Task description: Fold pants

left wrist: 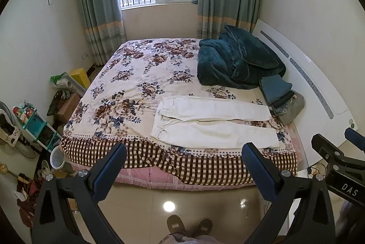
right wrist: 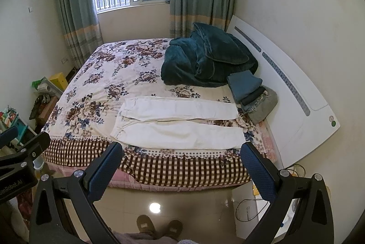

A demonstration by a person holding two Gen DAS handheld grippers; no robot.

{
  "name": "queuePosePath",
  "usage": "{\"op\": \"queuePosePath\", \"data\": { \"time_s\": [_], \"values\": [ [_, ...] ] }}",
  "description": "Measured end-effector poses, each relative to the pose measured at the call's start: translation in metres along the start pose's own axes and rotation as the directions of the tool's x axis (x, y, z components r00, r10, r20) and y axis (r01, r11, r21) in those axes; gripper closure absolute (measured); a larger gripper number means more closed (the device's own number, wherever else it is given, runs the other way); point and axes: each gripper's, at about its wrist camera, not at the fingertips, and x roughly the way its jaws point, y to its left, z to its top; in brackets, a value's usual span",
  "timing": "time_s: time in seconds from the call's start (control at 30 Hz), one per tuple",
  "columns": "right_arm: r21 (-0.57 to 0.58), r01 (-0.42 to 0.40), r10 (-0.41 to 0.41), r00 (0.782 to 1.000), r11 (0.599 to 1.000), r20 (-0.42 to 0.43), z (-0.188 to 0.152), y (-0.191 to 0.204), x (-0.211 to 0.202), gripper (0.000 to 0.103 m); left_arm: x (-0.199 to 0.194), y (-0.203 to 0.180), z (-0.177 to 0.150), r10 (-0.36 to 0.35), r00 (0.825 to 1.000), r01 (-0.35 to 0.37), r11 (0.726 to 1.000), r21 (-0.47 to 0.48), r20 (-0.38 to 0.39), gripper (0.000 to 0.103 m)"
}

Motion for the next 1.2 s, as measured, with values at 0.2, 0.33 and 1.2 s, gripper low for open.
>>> {"op": "queuePosePath", "data": {
  "time_s": [0.2, 0.33, 1.2],
  "values": [
    [-0.001, 0.001, -0.001, 1.000, 1.000, 0.002, 0.000, 0.002, -0.001, 0.000, 0.002, -0.001, -0.003, 0.005, 1.000, -0.005, 1.000, -0.003, 0.003, 0.000],
    [-0.003, 0.000, 0.000, 1.000, 1.000, 0.002, 0.001, 0.002, -0.001, 0.000, 0.002, 0.000, -0.003, 0.006, 1.000, -0.006, 1.000, -0.006, 0.004, 0.000],
    [-0.015, -0.019, 0.019, 1.000, 1.000, 0.008, 0.004, 0.011, -0.005, 0.000, -0.001, 0.006, -0.007, 0.010, 1.000, -0.010, 1.000, -0.011, 0.011, 0.000]
  ]
}}
